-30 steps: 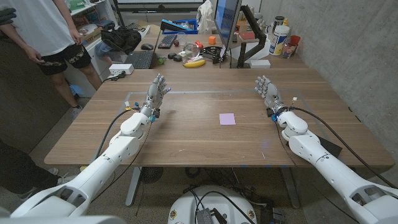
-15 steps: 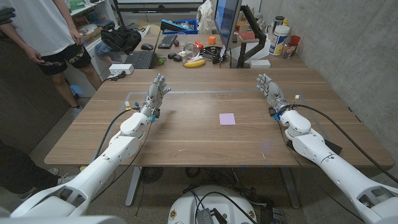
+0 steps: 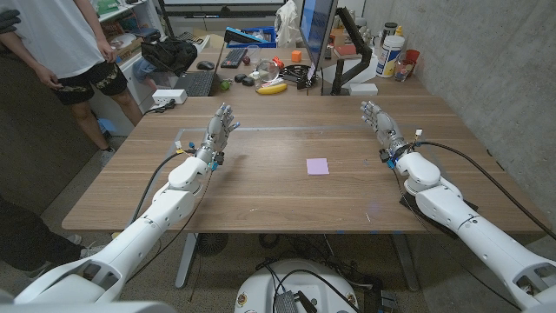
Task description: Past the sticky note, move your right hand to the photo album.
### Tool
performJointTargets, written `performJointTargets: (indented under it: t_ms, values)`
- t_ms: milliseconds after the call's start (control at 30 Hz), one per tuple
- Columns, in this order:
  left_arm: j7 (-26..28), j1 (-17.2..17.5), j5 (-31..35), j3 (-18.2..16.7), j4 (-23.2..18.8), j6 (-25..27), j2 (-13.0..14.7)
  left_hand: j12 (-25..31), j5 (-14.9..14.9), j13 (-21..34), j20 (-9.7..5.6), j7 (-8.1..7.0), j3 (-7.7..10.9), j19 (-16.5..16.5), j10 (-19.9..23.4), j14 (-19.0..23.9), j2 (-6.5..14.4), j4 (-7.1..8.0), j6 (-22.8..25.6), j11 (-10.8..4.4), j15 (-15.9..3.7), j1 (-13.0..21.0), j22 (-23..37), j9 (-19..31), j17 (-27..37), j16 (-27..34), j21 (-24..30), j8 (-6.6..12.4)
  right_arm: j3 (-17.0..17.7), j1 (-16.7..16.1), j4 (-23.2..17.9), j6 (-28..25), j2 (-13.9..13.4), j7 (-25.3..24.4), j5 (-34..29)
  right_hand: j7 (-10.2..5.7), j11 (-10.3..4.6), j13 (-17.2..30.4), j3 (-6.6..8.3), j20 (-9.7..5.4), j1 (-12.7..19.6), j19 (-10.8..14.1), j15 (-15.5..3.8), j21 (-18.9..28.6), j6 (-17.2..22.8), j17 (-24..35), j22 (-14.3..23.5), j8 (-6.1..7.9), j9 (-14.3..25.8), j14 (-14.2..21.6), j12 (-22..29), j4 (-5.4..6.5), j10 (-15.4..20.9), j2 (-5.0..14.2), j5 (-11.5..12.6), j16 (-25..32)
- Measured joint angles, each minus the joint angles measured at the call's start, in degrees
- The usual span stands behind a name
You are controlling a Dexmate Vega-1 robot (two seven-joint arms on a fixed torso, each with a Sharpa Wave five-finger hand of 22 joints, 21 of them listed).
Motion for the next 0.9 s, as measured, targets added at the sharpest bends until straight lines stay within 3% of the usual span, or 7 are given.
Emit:
performJointTargets:
  t_ms: [900]
  values:
    - [-0.37,-0.05,0.17,0.02,-0.03,-0.27,0.28,0.00,0.00,-0.01,0.00,0.00,0.00,0.00,0.00,0.00,0.00,0.00,0.00,0.01,0.00,0.00,-0.15,-0.01,-0.01,0.00,0.00,0.00,1.90,-4.12,-7.50,0.00,-5.82,-5.92,-10.00,-0.13,0.08,-0.01,0.29,0.21,0.53,0.20,0.01,0.00,1.29,0.01,-0.01,0.00,-0.01,0.62,0.44,-0.29,1.14,0.08,0.00,0.00]
